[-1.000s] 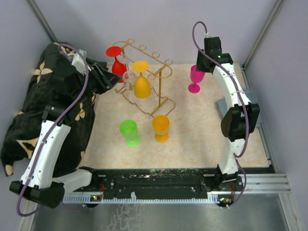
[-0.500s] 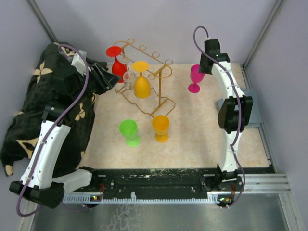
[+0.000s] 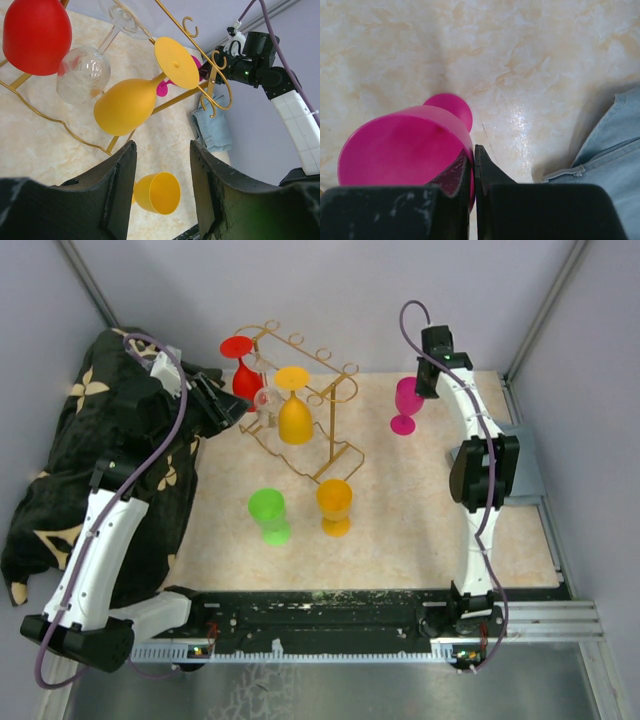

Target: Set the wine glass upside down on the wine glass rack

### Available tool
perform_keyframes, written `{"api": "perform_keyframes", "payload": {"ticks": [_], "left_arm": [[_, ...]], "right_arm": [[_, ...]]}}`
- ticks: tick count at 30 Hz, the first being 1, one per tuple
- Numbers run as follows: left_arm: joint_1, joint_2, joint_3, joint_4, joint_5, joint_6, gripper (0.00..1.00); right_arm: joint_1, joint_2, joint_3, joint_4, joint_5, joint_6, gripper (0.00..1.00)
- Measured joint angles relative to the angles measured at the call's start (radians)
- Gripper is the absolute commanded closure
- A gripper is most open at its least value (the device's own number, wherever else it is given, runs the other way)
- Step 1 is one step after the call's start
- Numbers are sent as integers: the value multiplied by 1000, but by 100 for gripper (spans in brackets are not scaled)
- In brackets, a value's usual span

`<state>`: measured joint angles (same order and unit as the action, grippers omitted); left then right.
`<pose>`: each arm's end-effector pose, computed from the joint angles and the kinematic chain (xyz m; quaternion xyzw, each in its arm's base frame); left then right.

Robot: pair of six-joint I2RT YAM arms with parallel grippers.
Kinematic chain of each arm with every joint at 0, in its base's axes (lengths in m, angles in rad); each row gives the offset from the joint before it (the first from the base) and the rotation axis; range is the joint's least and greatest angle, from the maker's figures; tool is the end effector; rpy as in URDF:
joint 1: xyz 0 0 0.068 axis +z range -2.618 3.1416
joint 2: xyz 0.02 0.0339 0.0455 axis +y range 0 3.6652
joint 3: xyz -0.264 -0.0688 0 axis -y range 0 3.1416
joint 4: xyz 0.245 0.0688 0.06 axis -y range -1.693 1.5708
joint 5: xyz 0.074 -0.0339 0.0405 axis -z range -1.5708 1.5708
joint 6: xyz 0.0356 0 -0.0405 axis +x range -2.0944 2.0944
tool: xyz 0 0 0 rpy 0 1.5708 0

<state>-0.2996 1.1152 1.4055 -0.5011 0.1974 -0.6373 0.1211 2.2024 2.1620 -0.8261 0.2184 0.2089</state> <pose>0.2157 -0.0739 0.4554 -0.0690 0.7732 -0.3509 0.5237 0.4908 0.0520 0.2937 0.0785 0.9305 -0.0446 0.3550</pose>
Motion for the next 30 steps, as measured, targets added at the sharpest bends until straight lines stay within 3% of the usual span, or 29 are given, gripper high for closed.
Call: {"api": "perform_keyframes", "payload": {"ticks": [9,13,19,30], "left_arm": [[0,18,0,0,0,2,47],[0,20,0,3,0,2,47],[0,21,0,29,9,-2,46],[1,27,-35,174,134,-71,45]], "right_arm": [[0,-3,3,3,21,4,100],[0,-74,-97,37,35,7,100],[1,-320,-302,138,14,34,100],[1,-913,-691,572,-143,165,100]]}}
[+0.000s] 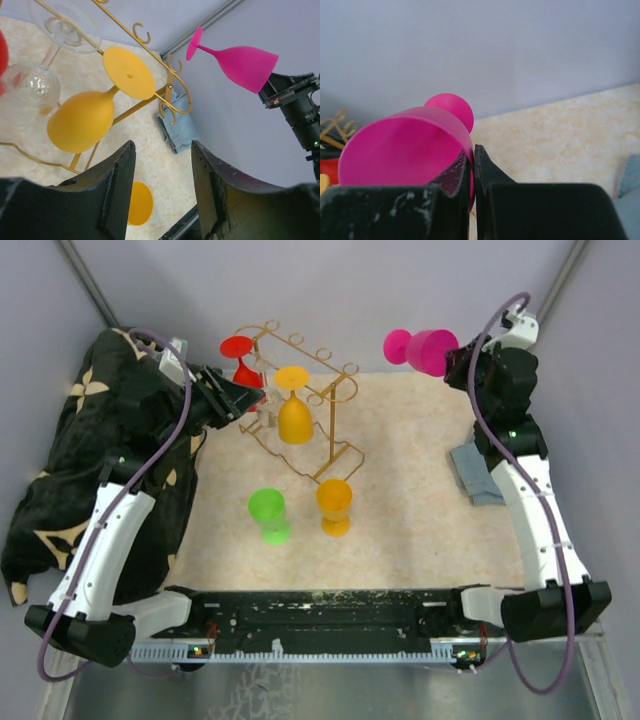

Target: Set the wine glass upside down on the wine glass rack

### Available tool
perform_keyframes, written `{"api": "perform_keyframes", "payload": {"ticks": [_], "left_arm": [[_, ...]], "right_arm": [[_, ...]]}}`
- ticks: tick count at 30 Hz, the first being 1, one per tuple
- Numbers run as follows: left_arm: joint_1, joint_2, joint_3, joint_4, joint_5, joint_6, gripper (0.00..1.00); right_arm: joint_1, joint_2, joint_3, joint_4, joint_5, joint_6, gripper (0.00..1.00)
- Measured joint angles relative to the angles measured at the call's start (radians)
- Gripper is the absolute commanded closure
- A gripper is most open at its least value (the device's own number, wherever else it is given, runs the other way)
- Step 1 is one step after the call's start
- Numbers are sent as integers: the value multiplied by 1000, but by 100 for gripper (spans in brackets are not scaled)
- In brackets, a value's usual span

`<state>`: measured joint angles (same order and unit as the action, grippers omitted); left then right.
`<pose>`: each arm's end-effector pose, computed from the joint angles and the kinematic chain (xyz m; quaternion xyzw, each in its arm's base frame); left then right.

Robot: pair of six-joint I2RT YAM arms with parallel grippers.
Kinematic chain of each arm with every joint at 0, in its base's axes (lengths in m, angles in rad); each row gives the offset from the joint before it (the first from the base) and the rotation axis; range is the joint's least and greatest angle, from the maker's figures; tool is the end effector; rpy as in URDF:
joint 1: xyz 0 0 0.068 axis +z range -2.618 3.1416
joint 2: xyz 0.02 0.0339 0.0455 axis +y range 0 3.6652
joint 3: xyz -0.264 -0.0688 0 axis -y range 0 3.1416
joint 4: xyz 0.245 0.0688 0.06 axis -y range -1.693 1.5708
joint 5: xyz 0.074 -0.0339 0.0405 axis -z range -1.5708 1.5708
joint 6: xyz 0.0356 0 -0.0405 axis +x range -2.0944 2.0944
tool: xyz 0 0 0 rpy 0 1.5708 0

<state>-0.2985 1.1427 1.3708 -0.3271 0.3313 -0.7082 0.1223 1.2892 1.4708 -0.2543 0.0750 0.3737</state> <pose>0.2285 -0.0824 0.4569 -0.0403 0.7383 -0.4264 0.5210 0.2842 0.0322 0.4624 0.1171 0.7228 0.1404 0.6664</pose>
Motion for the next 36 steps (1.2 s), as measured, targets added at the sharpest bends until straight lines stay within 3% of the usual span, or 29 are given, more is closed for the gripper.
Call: {"api": "perform_keyframes", "payload": {"ticks": [7,18,27,31,36], "left_arm": [[0,13,-19,124,84,-63,45],[2,93,-59,327,218,-180,44],[5,116,-60,478,273,-296,44],[7,116,-94,620,303,-383,44],[8,126,-173,845,360,-541,44]], "right_arm": [[0,-156,-200,238,-155,163,100],[-1,-153,-262,594,-427,441,100],[-4,79,-211,1109,-654,844,100],[-8,214,-205,1394,-726,1107,100],[-8,288,-204,1609,-753,1318,100]]}}
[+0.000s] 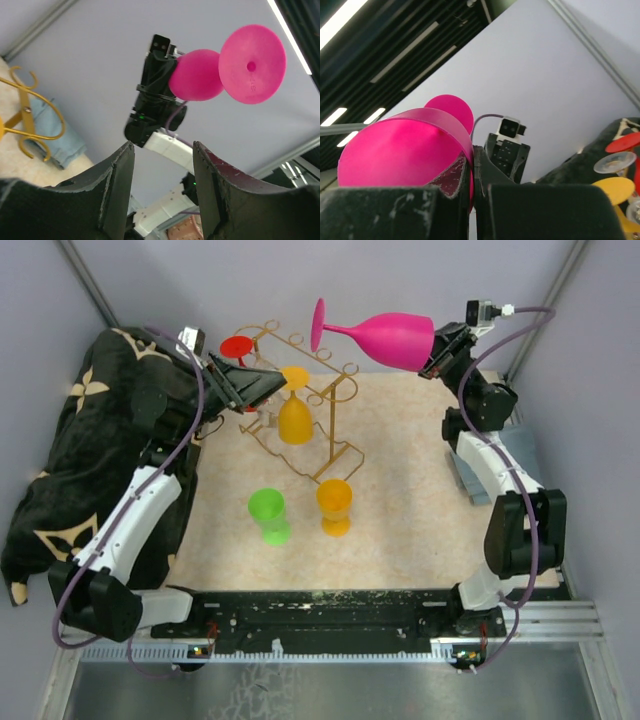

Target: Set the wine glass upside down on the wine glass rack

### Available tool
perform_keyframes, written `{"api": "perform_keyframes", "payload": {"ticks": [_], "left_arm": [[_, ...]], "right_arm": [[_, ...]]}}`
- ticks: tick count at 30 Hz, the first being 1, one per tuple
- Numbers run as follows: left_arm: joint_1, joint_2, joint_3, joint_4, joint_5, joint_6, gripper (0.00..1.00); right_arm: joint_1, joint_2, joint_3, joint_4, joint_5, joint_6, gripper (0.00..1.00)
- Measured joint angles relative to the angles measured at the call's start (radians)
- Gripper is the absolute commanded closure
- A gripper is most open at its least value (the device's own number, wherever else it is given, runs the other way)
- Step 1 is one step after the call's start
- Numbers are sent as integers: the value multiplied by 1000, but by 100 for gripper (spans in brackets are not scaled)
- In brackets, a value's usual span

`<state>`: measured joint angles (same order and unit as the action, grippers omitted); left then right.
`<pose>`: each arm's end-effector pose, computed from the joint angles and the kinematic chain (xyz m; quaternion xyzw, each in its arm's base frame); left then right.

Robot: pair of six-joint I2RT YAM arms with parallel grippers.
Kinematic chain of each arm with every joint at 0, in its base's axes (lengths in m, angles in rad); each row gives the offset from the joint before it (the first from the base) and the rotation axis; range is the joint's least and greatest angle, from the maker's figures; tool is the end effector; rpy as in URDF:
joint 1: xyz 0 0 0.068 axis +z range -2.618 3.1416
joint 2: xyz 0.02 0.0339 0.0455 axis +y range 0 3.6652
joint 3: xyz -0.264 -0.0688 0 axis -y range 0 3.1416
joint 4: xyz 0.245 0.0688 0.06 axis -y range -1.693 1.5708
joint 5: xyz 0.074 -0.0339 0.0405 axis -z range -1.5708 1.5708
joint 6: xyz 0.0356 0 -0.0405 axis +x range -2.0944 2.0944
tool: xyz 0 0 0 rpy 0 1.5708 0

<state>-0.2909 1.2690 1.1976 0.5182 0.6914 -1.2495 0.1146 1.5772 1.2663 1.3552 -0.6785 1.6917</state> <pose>0.2633 -0.1025 0.4518 0.0232 0.5771 -0.6839 0.4457 0.3197 0.0593 0.4476 -0.0524 0.4009 0.7686 0.4957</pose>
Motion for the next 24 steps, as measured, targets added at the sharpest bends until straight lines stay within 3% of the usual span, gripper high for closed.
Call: {"api": "perform_keyframes", "payload": {"ticks": [7,14,24], "left_arm": [[1,38,-54,322,57,-252,44],[1,51,-56,576,76,-445,43],[1,28,-69,664,85,-531,44]], "right_arm": [[25,36,19,131,-31,188,100],[117,36,19,139,-69,206,100],[210,54,24,145,-83,177,100]]}}
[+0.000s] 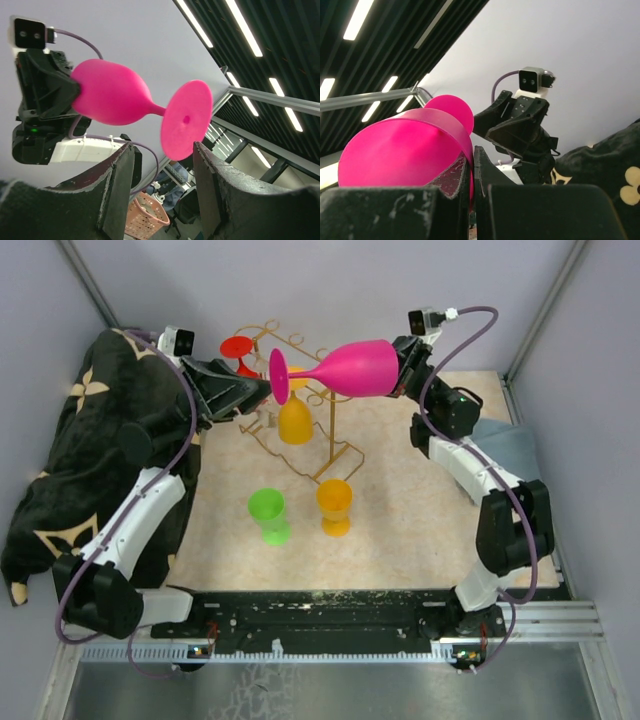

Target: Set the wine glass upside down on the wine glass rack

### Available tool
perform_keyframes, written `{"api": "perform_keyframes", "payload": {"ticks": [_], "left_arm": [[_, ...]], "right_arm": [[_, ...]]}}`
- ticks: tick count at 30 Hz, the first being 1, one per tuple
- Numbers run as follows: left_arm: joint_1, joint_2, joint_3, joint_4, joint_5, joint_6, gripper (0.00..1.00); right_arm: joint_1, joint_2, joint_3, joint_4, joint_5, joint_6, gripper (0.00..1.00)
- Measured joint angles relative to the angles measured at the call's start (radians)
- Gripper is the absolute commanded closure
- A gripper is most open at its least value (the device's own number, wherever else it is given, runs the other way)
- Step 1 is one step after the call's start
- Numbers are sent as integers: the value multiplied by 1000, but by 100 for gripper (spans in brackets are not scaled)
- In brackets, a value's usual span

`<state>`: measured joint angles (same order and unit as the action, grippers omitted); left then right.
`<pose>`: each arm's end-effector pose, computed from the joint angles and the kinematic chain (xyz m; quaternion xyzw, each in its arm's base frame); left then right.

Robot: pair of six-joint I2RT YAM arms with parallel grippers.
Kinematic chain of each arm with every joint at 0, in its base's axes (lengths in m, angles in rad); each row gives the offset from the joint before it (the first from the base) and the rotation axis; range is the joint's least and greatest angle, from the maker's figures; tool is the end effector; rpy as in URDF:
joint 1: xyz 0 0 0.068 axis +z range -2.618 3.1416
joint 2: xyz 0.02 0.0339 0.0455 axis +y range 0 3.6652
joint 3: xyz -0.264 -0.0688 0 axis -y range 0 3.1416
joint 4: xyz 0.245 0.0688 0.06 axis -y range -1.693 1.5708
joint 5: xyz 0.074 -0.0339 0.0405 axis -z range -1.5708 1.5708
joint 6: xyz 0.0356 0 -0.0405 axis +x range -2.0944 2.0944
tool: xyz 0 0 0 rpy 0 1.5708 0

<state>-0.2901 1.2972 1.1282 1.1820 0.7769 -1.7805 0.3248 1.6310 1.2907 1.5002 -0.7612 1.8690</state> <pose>0.2352 -0.0963 0.4699 0.0948 0.4342 -0.8184 0.3643 0.3018 0.1275 0.4433 -0.1284 0.3894 0.8433 0.3474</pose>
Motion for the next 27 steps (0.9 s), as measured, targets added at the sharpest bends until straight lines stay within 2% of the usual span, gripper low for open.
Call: {"api": "perform_keyframes", "payload": {"ticks": [7,9,11,13,18,19,20,21,24,27], "left_arm": [[0,-34,-14,29,2,-30,43],[0,-39,-23,31,2,-35,47],[0,-42,-31,34,2,-41,54],[0,-43,-40,39,1,-46,68],[0,-47,-60,42,-3,-58,95],[0,-51,-61,42,-6,-60,100],[-2,-55,-61,41,-7,-63,100],[-5,-59,-61,41,-8,-64,100],[-8,-74,-61,34,-8,-63,100],[-10,-77,-53,28,-3,-57,100]], "right_arm": [[34,62,15,0,7,-23,100],[50,76,23,1,8,-27,100],[61,84,34,0,6,-32,100],[69,90,41,1,7,-36,100],[80,101,53,2,8,-37,100],[81,102,53,2,7,-37,100],[81,103,53,2,7,-37,100],[84,104,53,2,7,-37,98],[93,106,53,2,6,-37,73],[95,107,53,0,-1,-47,65]]}}
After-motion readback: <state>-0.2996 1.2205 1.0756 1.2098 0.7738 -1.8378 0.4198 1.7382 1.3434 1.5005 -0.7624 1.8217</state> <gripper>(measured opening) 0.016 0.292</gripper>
